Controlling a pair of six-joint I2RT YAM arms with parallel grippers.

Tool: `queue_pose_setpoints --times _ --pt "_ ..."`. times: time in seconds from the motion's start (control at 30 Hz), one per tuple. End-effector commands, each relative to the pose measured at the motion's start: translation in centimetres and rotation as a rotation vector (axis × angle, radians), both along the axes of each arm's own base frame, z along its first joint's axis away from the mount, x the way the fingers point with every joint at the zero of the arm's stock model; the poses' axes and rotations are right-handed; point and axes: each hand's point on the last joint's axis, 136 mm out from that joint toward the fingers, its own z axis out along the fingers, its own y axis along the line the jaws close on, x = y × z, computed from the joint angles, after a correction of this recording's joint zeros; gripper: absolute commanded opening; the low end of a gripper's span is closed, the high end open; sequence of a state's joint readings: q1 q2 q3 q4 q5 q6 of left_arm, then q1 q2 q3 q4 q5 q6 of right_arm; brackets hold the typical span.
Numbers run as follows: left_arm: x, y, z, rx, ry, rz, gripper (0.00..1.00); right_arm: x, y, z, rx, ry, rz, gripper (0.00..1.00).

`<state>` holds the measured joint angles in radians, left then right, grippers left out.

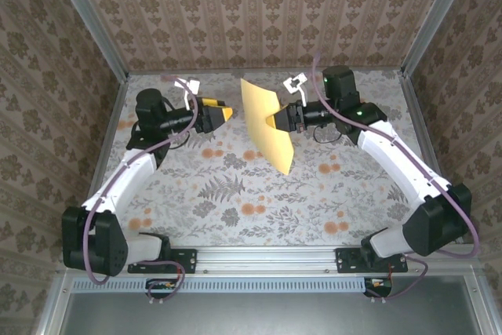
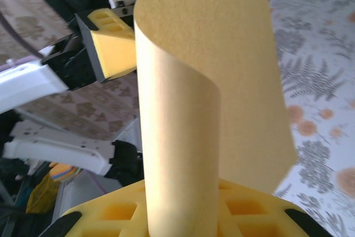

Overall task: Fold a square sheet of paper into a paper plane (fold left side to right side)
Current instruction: Place a square sheet of paper at the center of the table.

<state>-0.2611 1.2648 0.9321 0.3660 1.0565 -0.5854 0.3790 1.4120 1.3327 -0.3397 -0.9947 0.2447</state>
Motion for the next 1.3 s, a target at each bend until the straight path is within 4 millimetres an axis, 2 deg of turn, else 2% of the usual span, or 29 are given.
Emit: queue_pose_setpoints --times 0.0,0.17,0.27,0.33,0.43,0.47,0.53,0.6,0.73,0.87,0.93,1.03,1.1,1.27 --pt "-2.1 -1.2 2.9 -0.018 -0.123 -0.123 0.9 -3.3 0.3 4.2 0.083 -0.096 0.127 0.26" --pt "-3.0 -2.6 3.4 -0.02 -0.131 -0.189 0.89 -3.8 0.1 4.6 0.089 -0.119 0.136 0.26" --pt "-3.2 -3.1 3.3 -0.02 -0.123 -0.215 0.81 -3.1 0.0 3.9 0.066 -0.116 0.103 0.27" --pt "-3.3 -3.3 3.3 -0.021 -0.115 -0.229 0.68 -2.3 -0.2 3.1 0.043 -0.106 0.068 0.27" --pt "-3.0 -3.4 2.9 -0.015 -0.093 -0.214 0.28 -0.6 -1.0 1.9 -0.005 -0.093 -0.02 0.29" --pt "-2.8 -3.3 2.6 -0.01 -0.08 -0.202 0.17 0.2 -1.5 1.4 -0.028 -0.09 -0.064 0.33" --pt "-2.4 -3.3 1.8 -0.003 -0.057 -0.182 0.05 1.6 -2.6 0.2 -0.082 -0.08 -0.155 0.38" --pt "-1.9 -3.4 0.6 0.008 -0.014 -0.153 0.02 3.0 -4.0 -1.3 -0.155 -0.066 -0.25 0.45" --pt "-0.4 -3.5 -3.5 0.038 0.13 -0.093 0.0 5.0 -7.0 -4.9 -0.314 -0.008 -0.413 0.59" --pt "0.7 -3.9 -9.5 0.1 0.313 -0.027 0.0 6.0 -10.2 -8.5 -0.486 0.056 -0.568 0.72" --pt "0.8 -4.2 -12.4 0.13 0.387 -0.014 0.0 6.5 -10.9 -10.8 -0.543 0.108 -0.604 0.75" --pt "0.7 -4.5 -16.6 0.185 0.476 0.018 0.0 6.4 -10.9 -13.0 -0.544 0.181 -0.625 0.74" --pt "0.8 -4.5 -18.8 0.215 0.522 0.044 0.0 6.2 -10.5 -14.6 -0.514 0.251 -0.632 0.7" --pt "1.0 -4.0 -23.3 0.289 0.632 0.094 0.0 6.0 -8.6 -19.4 -0.449 0.419 -0.636 0.48"
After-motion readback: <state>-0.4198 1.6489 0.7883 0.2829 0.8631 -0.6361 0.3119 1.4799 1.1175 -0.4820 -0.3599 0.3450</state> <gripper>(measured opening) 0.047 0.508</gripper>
